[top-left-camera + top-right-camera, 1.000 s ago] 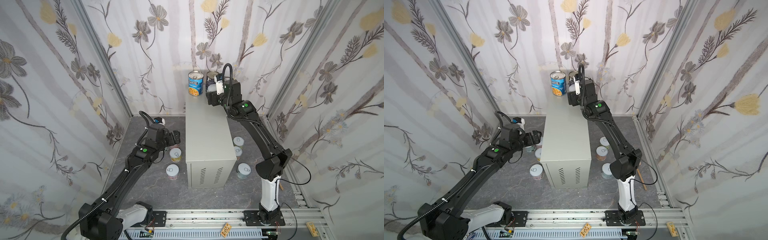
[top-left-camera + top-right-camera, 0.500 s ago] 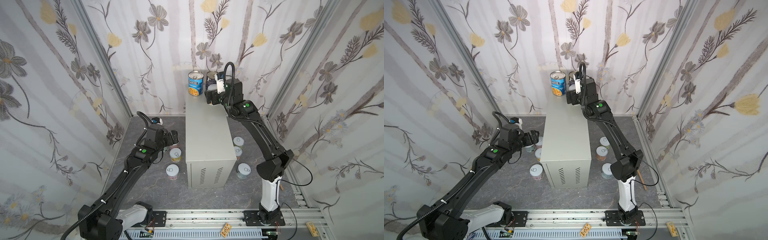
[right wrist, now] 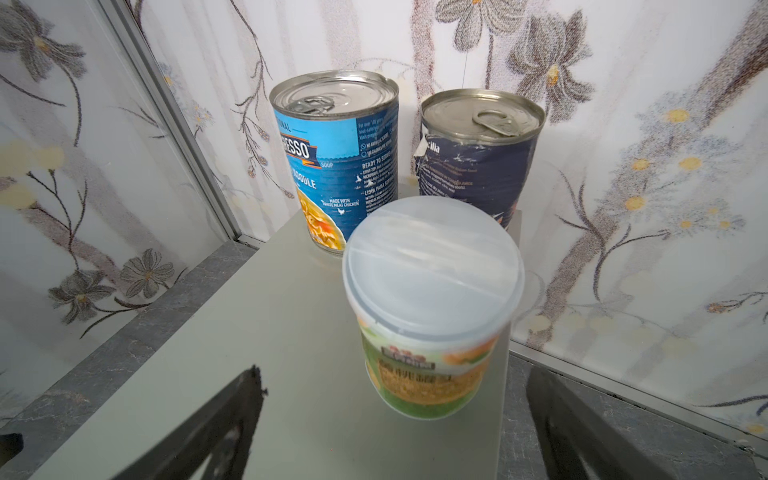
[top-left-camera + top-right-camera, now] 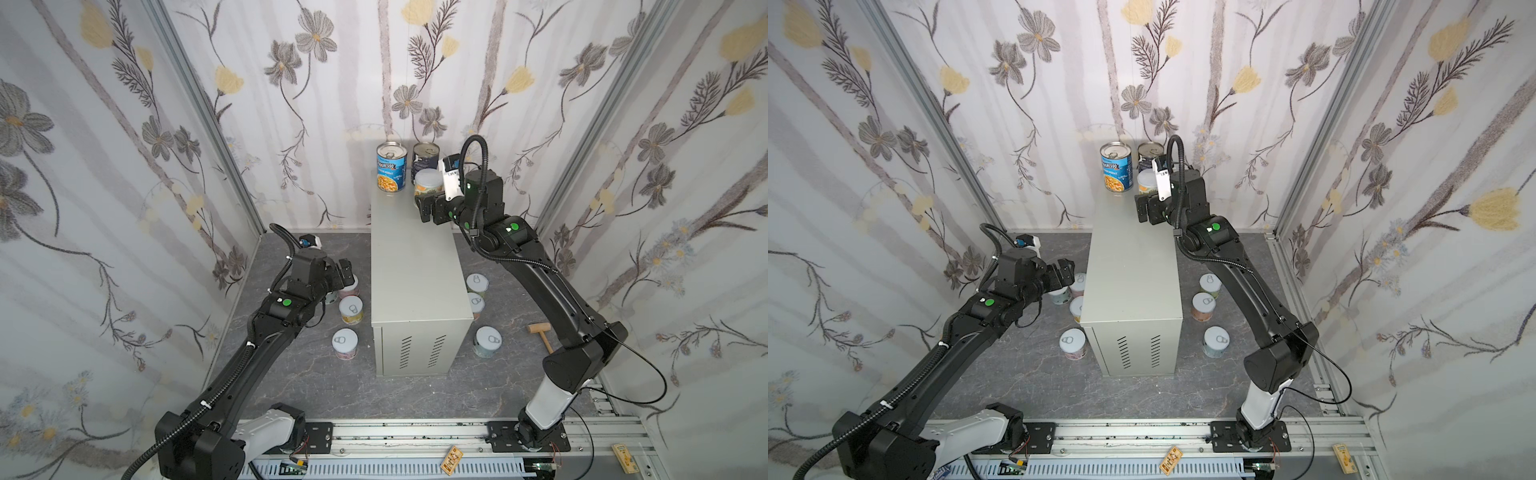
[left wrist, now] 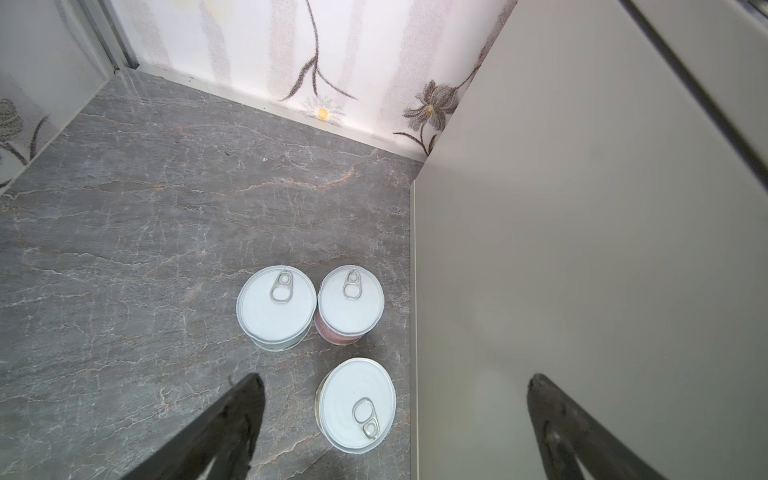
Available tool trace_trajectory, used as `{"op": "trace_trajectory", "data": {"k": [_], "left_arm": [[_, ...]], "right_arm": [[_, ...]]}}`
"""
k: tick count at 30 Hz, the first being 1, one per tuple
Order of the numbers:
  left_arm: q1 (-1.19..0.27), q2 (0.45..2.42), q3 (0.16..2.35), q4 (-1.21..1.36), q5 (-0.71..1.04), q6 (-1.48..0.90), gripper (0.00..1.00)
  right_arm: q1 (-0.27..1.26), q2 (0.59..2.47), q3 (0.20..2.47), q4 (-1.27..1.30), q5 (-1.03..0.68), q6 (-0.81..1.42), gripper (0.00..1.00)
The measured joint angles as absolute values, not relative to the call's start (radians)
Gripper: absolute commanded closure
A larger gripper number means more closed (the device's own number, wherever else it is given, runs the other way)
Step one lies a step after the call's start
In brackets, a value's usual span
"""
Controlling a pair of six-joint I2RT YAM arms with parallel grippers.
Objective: Place and organize the canned foods onto the counter
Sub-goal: 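Open the right gripper and withdraw it down while the left gripper moves toward floor cans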
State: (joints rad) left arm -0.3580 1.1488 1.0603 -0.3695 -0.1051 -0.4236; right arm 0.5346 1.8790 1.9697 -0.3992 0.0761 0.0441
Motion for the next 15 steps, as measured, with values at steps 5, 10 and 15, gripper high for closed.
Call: {"op": "trace_trajectory", "data": {"k": [5, 10, 15], "left_arm": [[-0.355, 1.148, 1.060, -0.369, -0.112, -0.431, 0.00], [-0.352, 1.145, 1.060, -0.369, -0.127, -0.446, 0.00], [-0.350, 1.144, 1.060, -0.370, -0.138, -0.464, 0.00]], "right_arm": [[0.538, 1.789, 1.857, -0.352, 0.072, 0.052, 0.00], [0.544, 1.645, 1.675, -0.284, 0.051, 0.075, 0.00], [0.549, 1.445, 1.464, -0.186, 0.033, 0.121, 0.00]]}}
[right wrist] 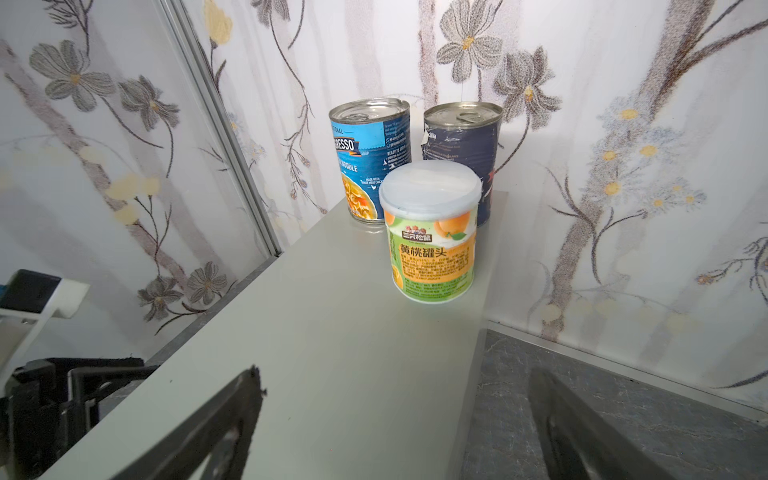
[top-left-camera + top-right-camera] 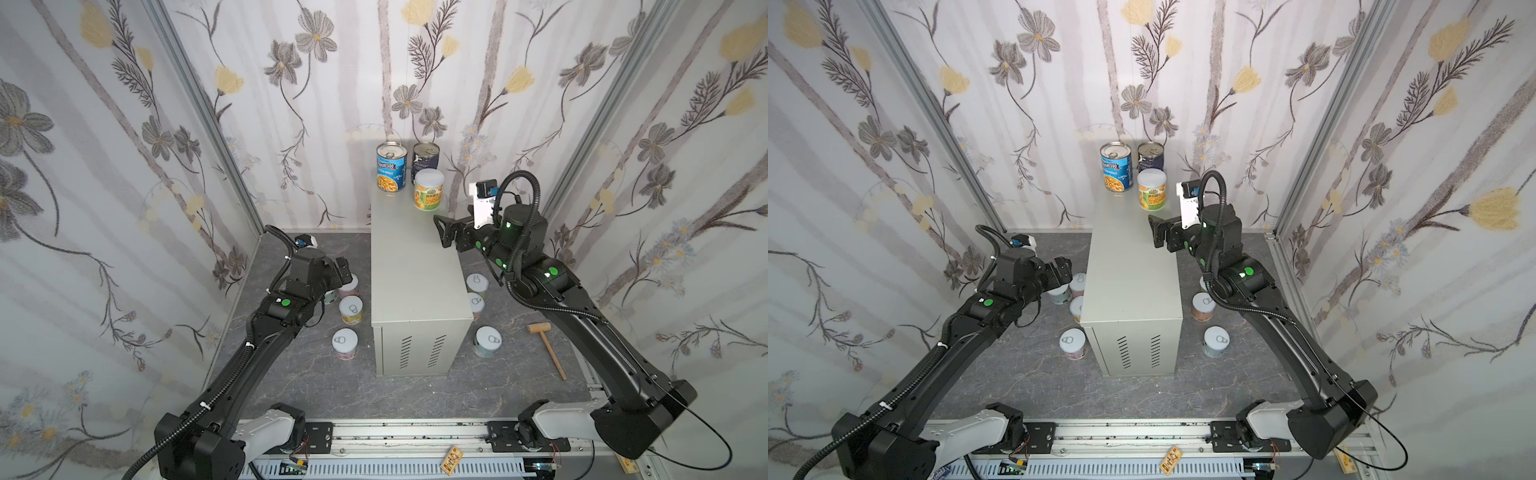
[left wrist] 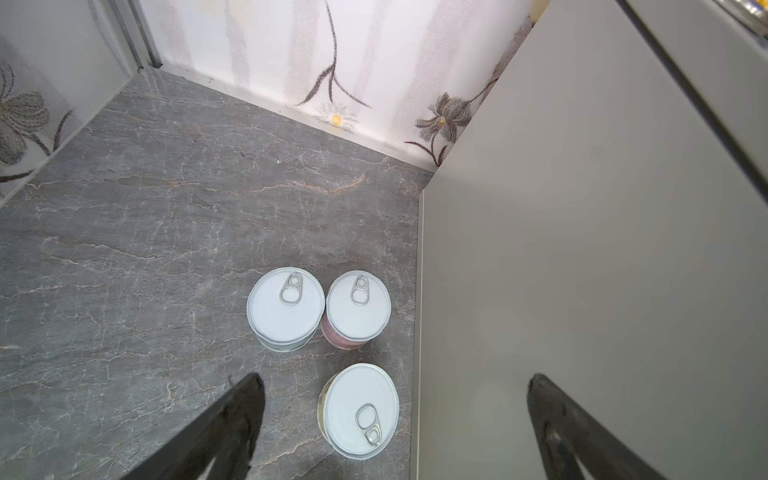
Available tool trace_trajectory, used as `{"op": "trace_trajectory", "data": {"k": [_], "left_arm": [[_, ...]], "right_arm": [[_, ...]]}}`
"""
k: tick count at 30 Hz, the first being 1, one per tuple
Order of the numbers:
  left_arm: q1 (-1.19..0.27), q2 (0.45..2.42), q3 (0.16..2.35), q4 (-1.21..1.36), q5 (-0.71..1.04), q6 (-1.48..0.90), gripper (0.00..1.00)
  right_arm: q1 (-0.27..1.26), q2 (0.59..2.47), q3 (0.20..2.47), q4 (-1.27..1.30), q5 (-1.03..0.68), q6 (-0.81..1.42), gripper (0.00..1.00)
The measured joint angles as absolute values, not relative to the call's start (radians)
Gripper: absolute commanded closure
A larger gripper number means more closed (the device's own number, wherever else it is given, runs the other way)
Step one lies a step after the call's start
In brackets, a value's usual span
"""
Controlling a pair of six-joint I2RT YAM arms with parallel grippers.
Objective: Place and organize the canned foods onto the counter
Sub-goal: 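Open the right gripper and withdraw it down while the left gripper moves toward floor cans, then lower the left gripper onto a pink-labelled white-lidded floor can and grasp it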
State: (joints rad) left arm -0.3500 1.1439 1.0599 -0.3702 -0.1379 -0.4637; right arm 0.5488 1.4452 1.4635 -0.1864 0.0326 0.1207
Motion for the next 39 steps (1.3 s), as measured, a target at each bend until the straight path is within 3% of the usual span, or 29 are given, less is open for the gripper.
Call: {"op": "trace_trajectory", "data": {"k": [9, 20, 29, 39], "left_arm": [[-0.350, 1.107, 1.033, -0.435, -0.160, -0.508, 0.00], [-0.393, 0.989, 0.929, -0.676, -0.158, -0.580, 0.00], [-0.574, 0.825, 0.714, -0.789, -0.168, -0.693, 0.00], [-0.734, 0.801, 0.424, -0.595, -0.167, -0.722, 0.00]], "right_arm": [[0.546, 1.083, 1.045, -0.070, 0.060, 0.203, 0.00], [0.518, 0.804, 0.640, 0.003, 0.408, 0.346, 0.00], [0.491, 0.817, 0.495, 0.144, 0.482, 0.456, 0.00], [0.487, 0.889, 0.523, 0.191, 0.477, 0.464, 0.00]]}}
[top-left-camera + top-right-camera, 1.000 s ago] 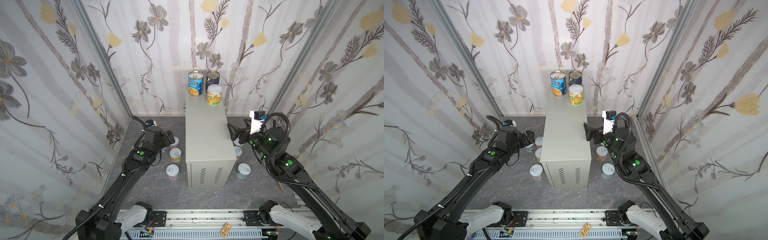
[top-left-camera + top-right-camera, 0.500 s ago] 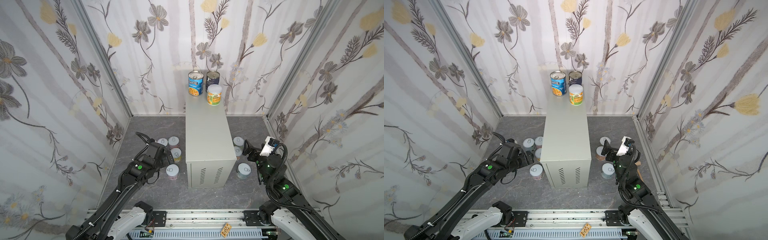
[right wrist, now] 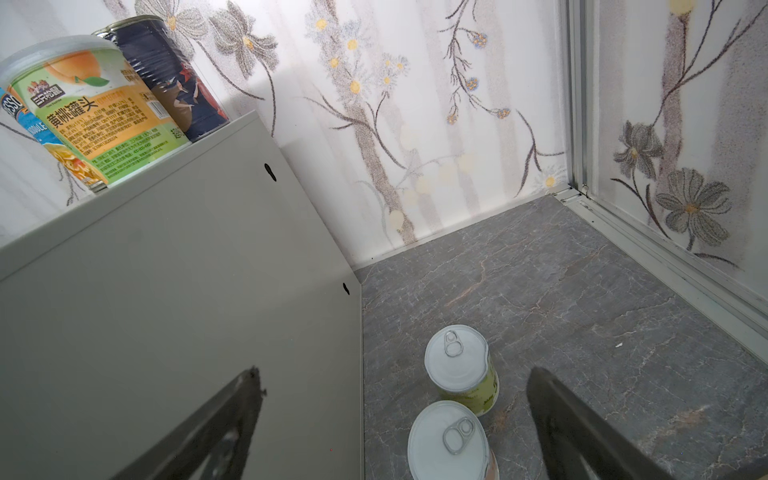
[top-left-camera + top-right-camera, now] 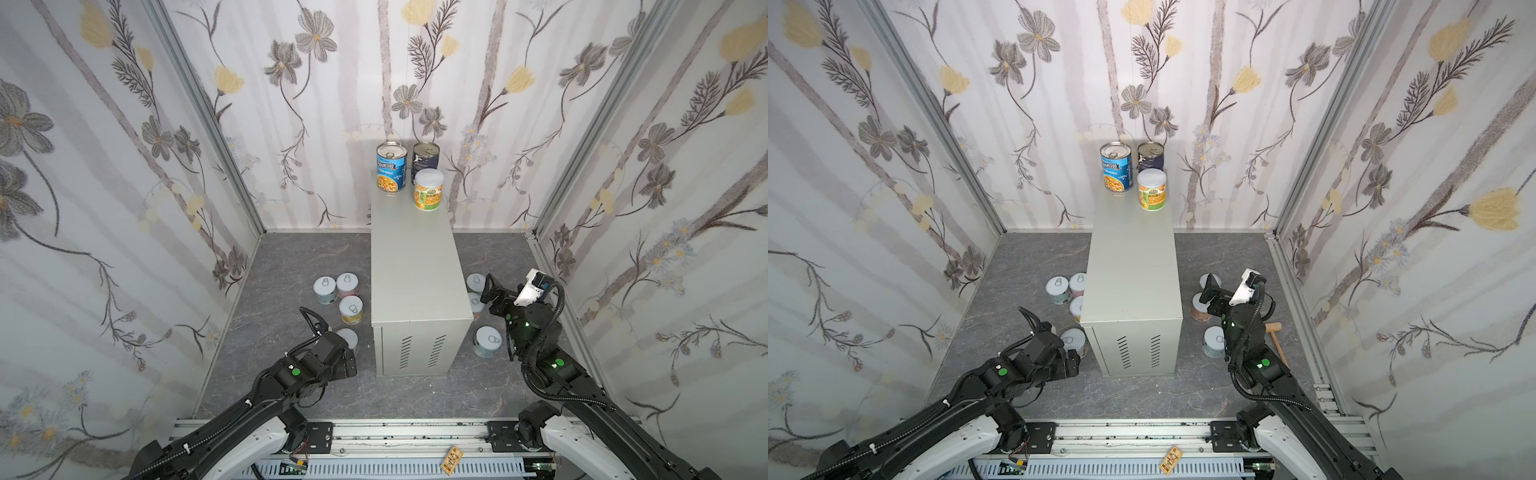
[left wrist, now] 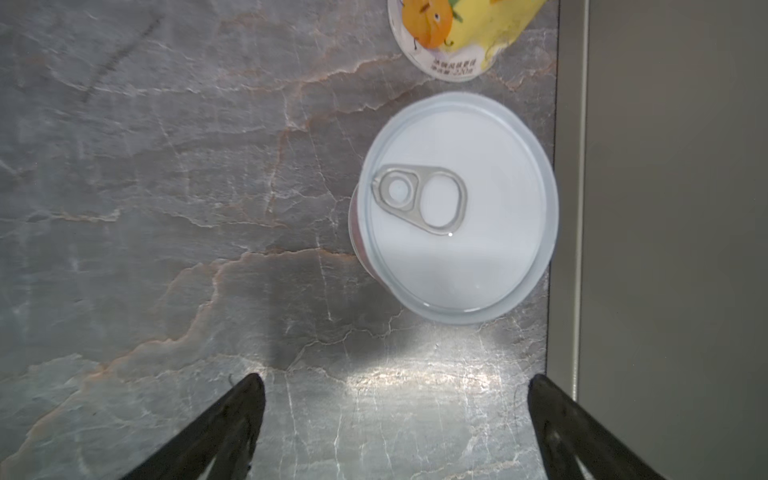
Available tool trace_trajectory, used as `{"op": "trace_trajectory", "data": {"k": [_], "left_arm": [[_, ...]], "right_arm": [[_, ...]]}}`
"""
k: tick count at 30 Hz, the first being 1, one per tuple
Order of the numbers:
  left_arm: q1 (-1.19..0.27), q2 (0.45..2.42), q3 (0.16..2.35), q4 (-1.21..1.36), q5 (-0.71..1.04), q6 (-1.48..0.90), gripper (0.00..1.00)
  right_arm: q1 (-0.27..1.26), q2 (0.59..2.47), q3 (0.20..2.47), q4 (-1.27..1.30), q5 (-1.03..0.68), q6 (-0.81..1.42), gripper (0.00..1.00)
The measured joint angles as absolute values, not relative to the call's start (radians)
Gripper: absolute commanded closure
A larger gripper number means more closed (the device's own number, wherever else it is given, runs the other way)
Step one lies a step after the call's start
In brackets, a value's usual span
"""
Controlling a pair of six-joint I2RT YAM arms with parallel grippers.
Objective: Place and organize the canned foods onto the counter
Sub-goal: 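Lower the left gripper onto a pink-labelled white-lidded floor can and grasp it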
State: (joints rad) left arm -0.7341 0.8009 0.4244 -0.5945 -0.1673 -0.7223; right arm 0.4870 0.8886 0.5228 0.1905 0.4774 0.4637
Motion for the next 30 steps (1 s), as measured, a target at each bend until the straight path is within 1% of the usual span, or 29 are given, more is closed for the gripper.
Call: {"op": "trace_trajectory", "data": {"k": [5, 10, 13, 18, 25, 30], "left_arm": [[-0.791, 0.892, 0.363, -0.441, -0.228, -0.712, 0.00], [-0.796, 0.942, 0.327, -0.302, -0.312, -0.706, 0.00], [-0.798, 0.959, 0.286, -0.189, -0.343, -0.679, 0.00], [-0.798, 1.029, 0.279, -0.062, -0.402, -0.604, 0.00], [-0.797, 1.098, 0.262, 0.056, -0.450, -0.539, 0.00], [-0.795, 1.142, 0.243, 0.125, -0.465, -0.517, 0.05]], "right_arm": [[0.487, 0.886, 0.523, 0.191, 0.479, 0.467, 0.00], [0.486, 0.884, 0.522, 0.194, 0.494, 0.467, 0.00], [0.485, 0.886, 0.522, 0.198, 0.498, 0.470, 0.00], [0.485, 0.893, 0.518, 0.205, 0.504, 0.471, 0.00], [0.485, 0.896, 0.518, 0.205, 0.503, 0.470, 0.00], [0.485, 0.895, 0.518, 0.205, 0.504, 0.470, 0.00]]}}
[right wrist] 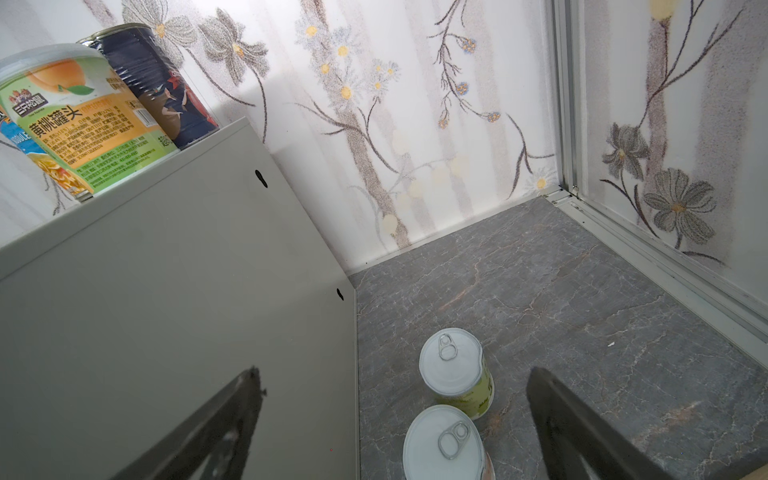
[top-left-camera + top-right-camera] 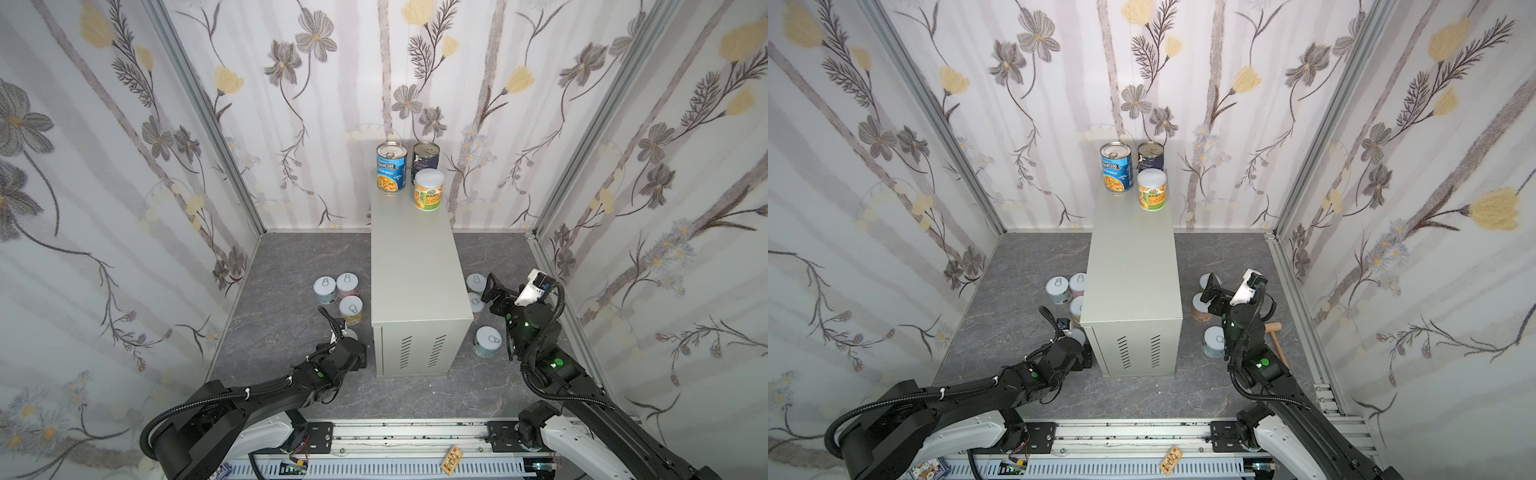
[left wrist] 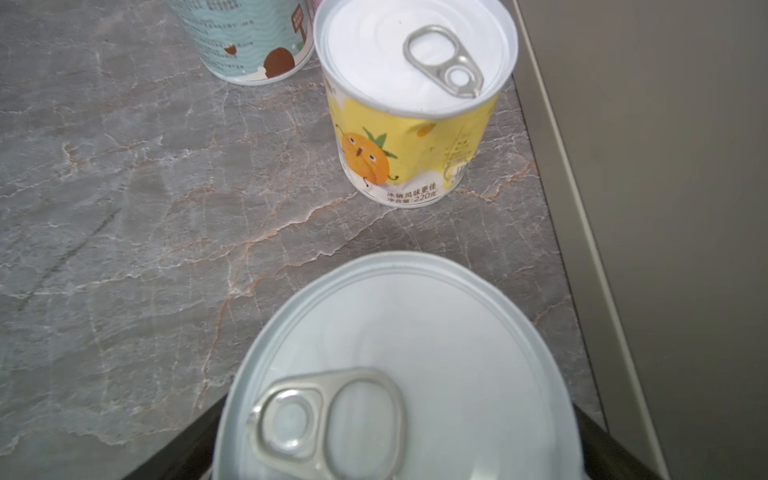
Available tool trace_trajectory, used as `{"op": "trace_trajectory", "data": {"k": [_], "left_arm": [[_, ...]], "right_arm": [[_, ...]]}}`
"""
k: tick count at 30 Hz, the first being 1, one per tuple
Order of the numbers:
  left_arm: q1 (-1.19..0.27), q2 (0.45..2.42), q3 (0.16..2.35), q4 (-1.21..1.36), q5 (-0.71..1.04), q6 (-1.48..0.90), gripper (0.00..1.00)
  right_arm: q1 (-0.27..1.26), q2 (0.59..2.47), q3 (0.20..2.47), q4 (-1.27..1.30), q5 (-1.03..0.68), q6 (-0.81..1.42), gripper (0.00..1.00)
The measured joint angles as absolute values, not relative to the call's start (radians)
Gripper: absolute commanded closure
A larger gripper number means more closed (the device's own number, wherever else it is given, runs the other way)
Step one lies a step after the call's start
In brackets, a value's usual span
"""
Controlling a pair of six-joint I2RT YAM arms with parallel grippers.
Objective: Place and organize the canned foods onto the counter
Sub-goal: 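Lower the left gripper onto a pink-labelled white-lidded floor can and grasp it, then lift the pink-labelled can up toward the cabinet top with the left gripper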
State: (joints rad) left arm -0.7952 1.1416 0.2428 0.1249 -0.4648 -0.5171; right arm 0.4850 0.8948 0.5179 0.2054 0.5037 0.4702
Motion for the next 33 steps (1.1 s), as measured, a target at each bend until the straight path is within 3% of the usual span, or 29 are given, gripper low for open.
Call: {"op": "trace_trajectory", "data": {"k": [14, 30, 33], "left_arm": [[-0.772, 1.205, 0.215, 0.276, -0.484, -0.479, 0.14], [-0.738, 1.169, 0.207, 0.273, -0.421, -0.479, 0.42], [-0.736, 1.150, 0.207, 0.252, -0.411, -0.479, 0.51]], "right_arm": [[0.485, 0.905, 0.522, 0.205, 0.504, 0.470, 0.00], [0.484, 0.916, 0.524, 0.205, 0.504, 0.470, 0.00], [0.484, 0.918, 0.526, 0.205, 0.504, 0.469, 0.00]]}}
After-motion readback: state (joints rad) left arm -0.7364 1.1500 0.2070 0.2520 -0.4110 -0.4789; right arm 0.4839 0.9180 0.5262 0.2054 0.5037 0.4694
